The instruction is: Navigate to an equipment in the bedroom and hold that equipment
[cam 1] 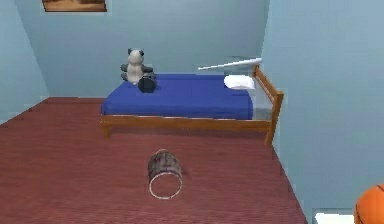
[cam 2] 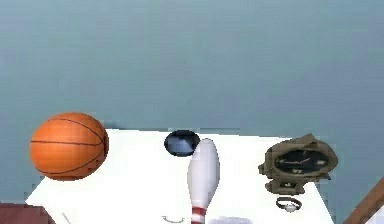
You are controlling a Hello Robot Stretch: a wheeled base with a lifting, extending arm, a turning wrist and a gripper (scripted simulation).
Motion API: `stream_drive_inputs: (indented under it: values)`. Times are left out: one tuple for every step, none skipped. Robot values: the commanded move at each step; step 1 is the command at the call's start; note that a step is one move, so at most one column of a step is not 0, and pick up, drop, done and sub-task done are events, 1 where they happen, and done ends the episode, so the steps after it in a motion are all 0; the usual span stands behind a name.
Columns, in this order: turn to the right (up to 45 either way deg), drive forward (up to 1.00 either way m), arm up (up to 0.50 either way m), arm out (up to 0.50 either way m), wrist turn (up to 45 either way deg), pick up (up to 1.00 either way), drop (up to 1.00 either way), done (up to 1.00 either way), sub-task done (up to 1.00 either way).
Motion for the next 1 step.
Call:
stream_drive_inputs:
  values:
    - [0.0, 0.25, 0.00, 0.00, 0.0, 0.00, 0.00, 0.00, 0.00]
